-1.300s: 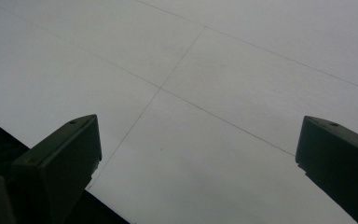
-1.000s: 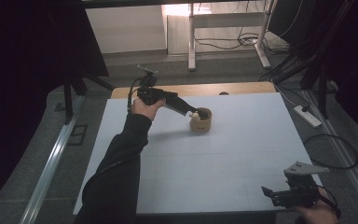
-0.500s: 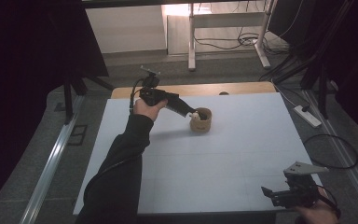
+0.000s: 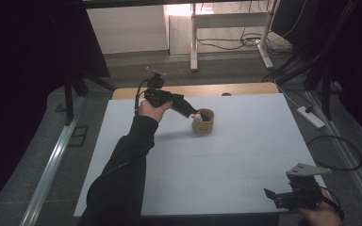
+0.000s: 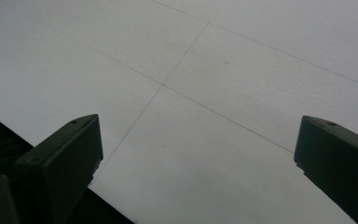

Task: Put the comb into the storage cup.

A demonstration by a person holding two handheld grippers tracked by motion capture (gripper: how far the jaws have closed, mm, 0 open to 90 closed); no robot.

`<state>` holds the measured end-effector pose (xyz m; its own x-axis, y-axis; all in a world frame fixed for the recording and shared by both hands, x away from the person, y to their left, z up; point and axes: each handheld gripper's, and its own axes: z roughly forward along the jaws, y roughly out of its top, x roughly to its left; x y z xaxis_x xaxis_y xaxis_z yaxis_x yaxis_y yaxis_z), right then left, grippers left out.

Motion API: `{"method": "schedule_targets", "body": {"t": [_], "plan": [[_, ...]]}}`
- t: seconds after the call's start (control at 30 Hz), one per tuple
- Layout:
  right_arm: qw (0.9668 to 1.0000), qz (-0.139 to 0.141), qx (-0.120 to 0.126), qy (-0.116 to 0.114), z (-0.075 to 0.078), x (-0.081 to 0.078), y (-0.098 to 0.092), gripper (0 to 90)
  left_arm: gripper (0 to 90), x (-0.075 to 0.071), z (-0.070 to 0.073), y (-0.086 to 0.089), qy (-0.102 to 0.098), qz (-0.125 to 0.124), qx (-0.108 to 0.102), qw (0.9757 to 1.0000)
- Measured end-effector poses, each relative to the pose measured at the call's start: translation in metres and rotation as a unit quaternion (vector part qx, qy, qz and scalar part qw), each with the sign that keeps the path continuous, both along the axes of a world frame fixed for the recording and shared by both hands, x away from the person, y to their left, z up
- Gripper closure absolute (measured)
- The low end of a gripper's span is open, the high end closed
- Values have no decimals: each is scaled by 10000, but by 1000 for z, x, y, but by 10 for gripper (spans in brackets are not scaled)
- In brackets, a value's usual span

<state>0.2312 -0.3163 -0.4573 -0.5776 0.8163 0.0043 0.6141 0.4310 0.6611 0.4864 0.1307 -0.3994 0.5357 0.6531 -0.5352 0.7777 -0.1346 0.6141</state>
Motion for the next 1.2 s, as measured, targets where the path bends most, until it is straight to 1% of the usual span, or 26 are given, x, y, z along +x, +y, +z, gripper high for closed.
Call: {"method": "schedule_targets", "body": {"t": [0.17, 0.27, 0.33, 0.5, 0.63, 0.7, 0.8, 0.9, 1.03, 1.2], "plan": [[10000, 6, -2, 5, 0, 0, 0, 19, 813, 0, -2, -3, -42, -21, -34, 10000], [10000, 11, -4, 11, 0, 0, 0, 20, 799, 0, -3, -5, -31, -22, -116, 9999], [10000, 10, -9, 15, 0, 0, 0, 20, 787, 0, -4, -6, -52, -45, -91, 9999], [10000, 17, -23, 23, 0, 0, 0, 21, 752, -1, -4, -7, -87, -40, -121, 9999], [10000, 21, -23, 29, 0, 0, 0, 21, 684, -2, -3, -6, -164, -3, -103, 9998], [10000, 25, -28, 27, 0, 0, 1, 21, 628, -2, -2, -5, -216, 3, -99, 9997], [10000, 32, -34, 26, 0, 0, 1, 21, 566, -3, -2, -5, -308, 15, 20, 9995], [10000, 41, -42, 27, 0, 0, 1, 21, 483, -5, -1, -4, -414, 67, 86, 9991], [10000, 46, -46, 27, 0, 0, 1, 21, 384, -6, -1, -3, -606, 117, 145, 9980], [10000, 33, -40, 24, 0, 0, 1, 21, 283, -8, -1, -3, -835, 116, 317, 9959]]}}
